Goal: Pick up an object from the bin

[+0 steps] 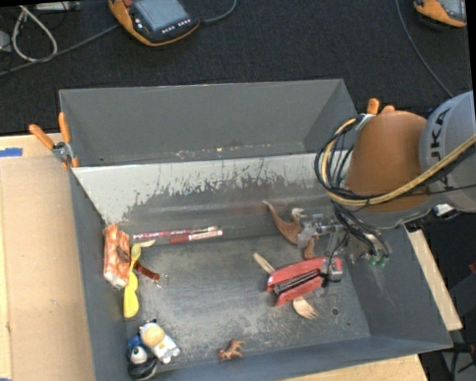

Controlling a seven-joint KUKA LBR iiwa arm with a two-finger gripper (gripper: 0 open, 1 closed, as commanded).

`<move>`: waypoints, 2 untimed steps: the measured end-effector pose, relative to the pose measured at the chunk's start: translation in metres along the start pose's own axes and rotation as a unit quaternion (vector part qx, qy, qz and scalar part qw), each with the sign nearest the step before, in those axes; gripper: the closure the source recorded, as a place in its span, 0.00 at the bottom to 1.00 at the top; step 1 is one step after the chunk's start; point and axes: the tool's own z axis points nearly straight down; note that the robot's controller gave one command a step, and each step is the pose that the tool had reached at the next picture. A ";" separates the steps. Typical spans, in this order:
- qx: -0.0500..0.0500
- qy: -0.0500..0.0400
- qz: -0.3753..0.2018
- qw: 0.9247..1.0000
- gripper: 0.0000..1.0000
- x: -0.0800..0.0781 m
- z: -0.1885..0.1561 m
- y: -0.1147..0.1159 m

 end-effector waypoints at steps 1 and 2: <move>0.000 -0.002 0.027 1.000 0.00 0.011 0.058 0.014; 0.000 0.001 0.095 0.995 1.00 0.026 0.054 0.027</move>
Offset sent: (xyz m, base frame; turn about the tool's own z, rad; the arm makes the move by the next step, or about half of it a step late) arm -0.0261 0.0266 -0.0551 0.1935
